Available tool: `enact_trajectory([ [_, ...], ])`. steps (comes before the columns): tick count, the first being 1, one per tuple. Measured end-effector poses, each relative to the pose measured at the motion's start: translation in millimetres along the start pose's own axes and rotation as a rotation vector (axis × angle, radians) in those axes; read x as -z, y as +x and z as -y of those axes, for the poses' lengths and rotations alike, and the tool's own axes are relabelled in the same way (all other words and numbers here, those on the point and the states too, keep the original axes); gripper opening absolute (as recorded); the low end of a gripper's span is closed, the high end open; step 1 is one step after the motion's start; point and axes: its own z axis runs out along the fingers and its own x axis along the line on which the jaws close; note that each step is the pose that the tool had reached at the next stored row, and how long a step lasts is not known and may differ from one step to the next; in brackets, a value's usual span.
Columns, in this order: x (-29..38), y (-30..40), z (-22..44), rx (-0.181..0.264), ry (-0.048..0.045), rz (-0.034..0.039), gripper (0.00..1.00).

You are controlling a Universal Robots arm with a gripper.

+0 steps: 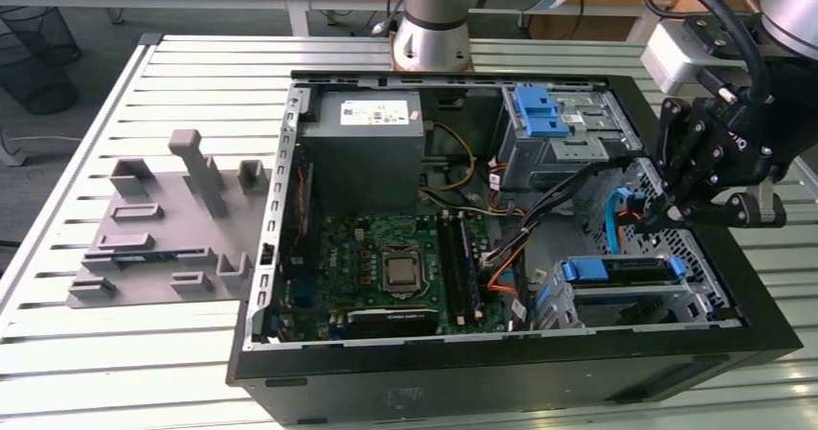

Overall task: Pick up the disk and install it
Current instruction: 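Insert the first disk wire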

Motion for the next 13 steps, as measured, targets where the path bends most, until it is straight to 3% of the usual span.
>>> enact_trajectory([
  [10, -1.1, -2.8, 0.0, -0.002, 0.0, -0.0008, 0.11],
  [13, -1.4, -4.7, -0.1, -0.003, 0.0, -0.0007, 0.24],
])
